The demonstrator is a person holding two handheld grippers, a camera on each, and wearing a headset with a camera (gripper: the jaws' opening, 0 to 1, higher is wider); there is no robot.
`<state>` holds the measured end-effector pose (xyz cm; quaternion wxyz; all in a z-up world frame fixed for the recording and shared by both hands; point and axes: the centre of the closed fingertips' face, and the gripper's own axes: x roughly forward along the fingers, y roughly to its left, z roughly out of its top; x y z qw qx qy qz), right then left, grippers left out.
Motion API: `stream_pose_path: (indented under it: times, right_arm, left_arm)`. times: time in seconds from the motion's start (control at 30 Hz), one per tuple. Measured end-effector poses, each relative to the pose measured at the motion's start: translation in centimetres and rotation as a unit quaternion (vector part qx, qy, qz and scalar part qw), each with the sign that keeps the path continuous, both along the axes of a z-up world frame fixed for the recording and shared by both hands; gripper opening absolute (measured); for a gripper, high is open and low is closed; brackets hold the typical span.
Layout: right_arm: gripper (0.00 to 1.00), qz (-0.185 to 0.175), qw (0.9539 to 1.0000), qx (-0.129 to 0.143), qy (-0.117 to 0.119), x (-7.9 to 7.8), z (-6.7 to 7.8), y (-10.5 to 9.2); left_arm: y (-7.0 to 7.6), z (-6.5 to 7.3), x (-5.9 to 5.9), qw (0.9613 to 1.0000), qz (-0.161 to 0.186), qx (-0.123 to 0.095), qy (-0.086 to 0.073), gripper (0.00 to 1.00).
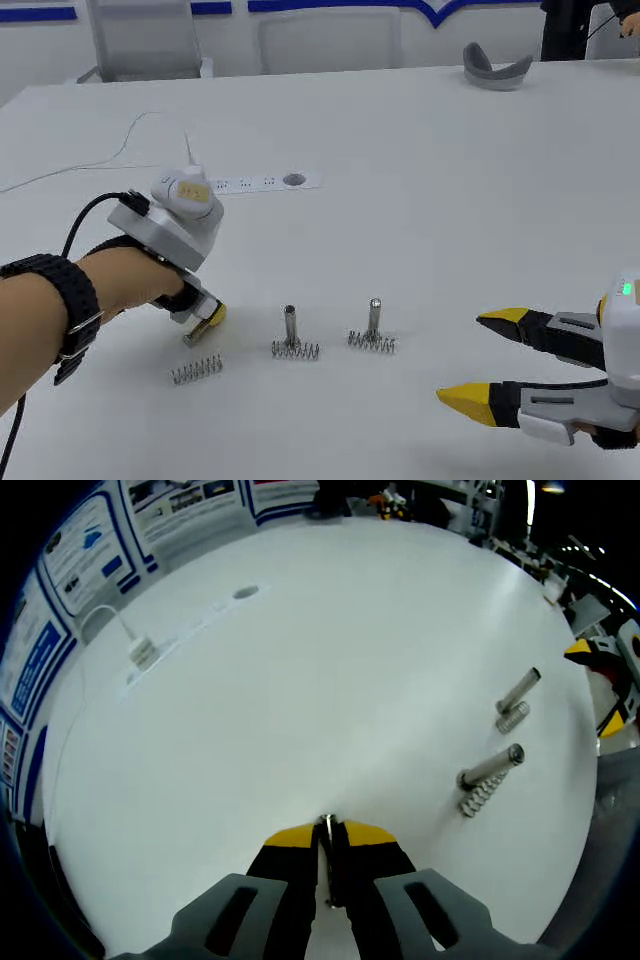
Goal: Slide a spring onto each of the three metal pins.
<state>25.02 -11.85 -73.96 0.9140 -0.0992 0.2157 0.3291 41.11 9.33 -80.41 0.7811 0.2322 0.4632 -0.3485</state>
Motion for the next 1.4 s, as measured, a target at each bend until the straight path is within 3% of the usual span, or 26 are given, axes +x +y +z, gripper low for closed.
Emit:
stream_pose_path:
  times: [0.23, 0.47, 0.93, 1.4]
  right_arm:
    - [0.6, 0.002, 1.0, 0.0, 0.0, 0.0, 0.1, 0.2]
    - [0.6, 0.006, 1.0, 0.0, -0.006, 0.1, 0.6, 0.4]
    - [0.6, 0.008, 0.9999, -0.002, -0.008, 0.1, 0.7, 0.7]
    - [0.6, 0.016, 0.9998, -0.004, -0.011, 0.2, 1.1, 1.2]
  left_arm:
    - [0.1, 0.1, -0.1, 0.9999, 0.008, -0.003, -0.013, 0.07]
    - [0.3, 0.2, -0.1, 0.999, 0.027, -0.027, -0.024, 0.06]
    - [0.3, 2.5, -0.5, 0.9967, 0.034, -0.06, -0.044, 0.06]
    - [1.1, 3.9, -1.3, 0.9935, 0.048, -0.086, -0.058, 0.06]
